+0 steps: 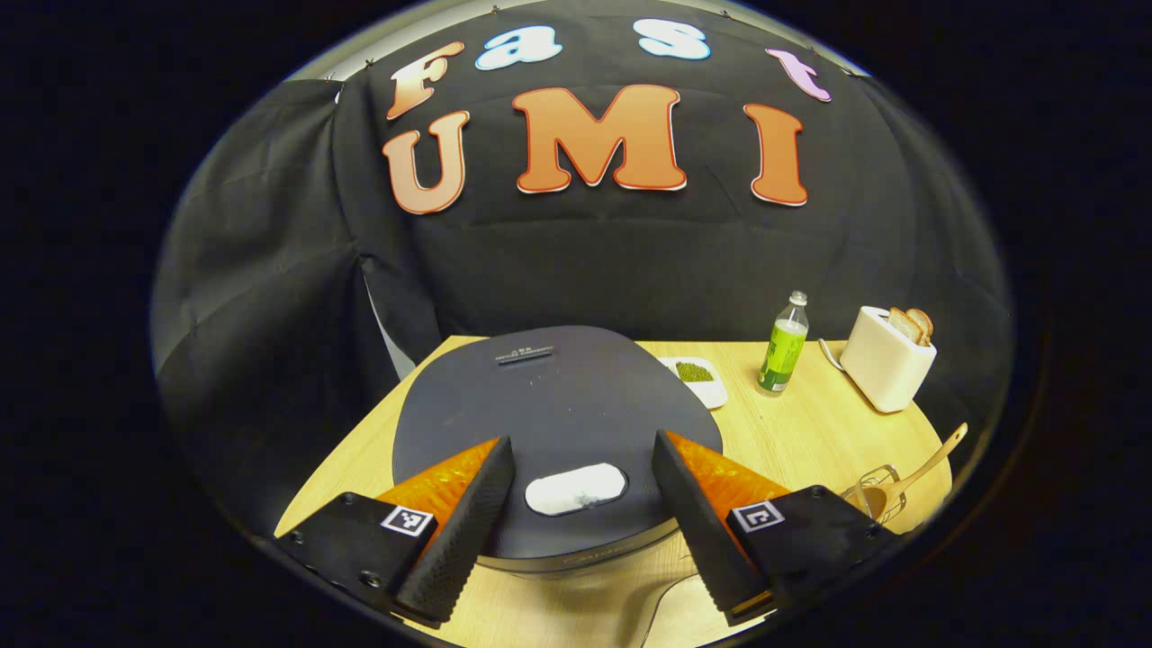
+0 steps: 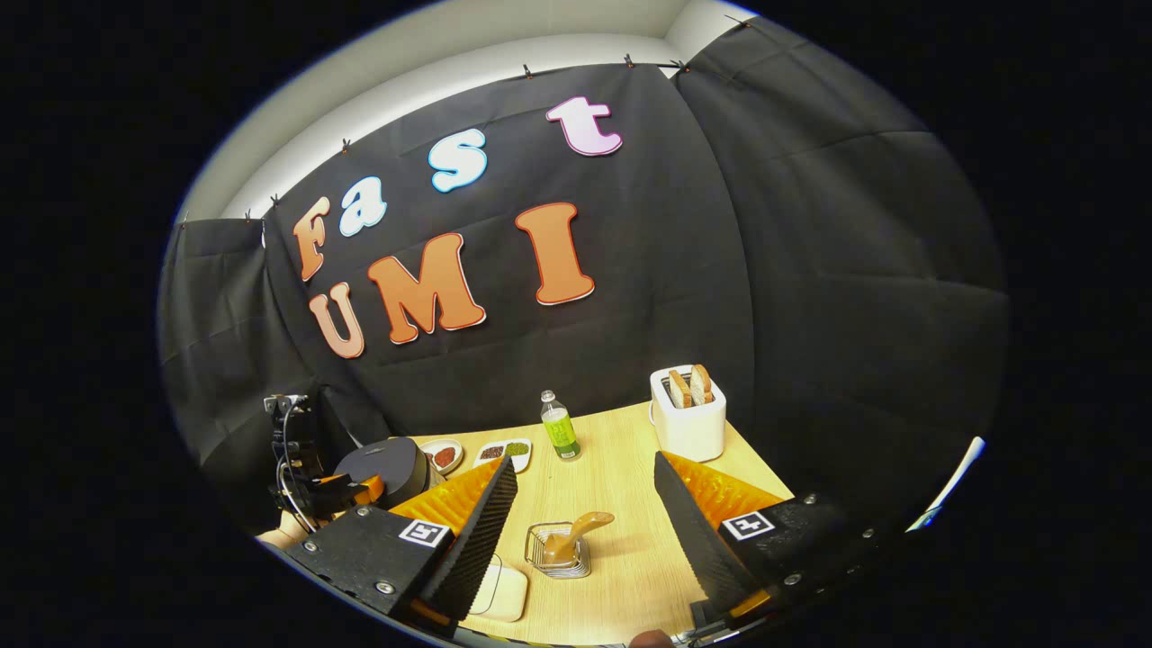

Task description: Close the left gripper, press the button to open the rice cooker; take a wooden spoon from the chopstick holder with the right hand, scoop a spoonful of rice and pour it into the rice cooker, then put the wooden spoon back into the chopstick holder.

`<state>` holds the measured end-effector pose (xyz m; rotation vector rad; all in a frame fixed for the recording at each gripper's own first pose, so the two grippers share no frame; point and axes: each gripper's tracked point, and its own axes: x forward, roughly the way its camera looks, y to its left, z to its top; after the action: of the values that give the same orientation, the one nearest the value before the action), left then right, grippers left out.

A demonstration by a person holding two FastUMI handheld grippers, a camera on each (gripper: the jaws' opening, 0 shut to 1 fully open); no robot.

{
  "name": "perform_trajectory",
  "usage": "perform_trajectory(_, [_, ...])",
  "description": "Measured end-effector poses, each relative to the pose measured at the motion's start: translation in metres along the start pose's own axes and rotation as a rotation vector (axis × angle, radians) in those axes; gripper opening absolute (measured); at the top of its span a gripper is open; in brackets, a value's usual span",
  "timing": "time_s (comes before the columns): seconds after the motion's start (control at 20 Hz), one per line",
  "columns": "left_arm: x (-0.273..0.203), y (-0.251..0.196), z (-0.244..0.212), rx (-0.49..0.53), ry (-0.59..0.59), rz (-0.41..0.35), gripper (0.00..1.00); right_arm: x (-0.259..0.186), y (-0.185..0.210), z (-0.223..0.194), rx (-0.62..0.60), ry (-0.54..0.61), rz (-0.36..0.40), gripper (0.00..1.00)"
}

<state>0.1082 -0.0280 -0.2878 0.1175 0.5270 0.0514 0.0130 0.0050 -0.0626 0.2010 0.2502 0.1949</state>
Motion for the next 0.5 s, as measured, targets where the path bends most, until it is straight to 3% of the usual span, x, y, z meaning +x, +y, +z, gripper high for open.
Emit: perform_trajectory(0.5, [0.001, 0.000, 0.001, -0.016, -0.023, -0.003, 1.00, -0.012, -0.007, -0.004, -0.016, -0.002, -0.020, 0.95])
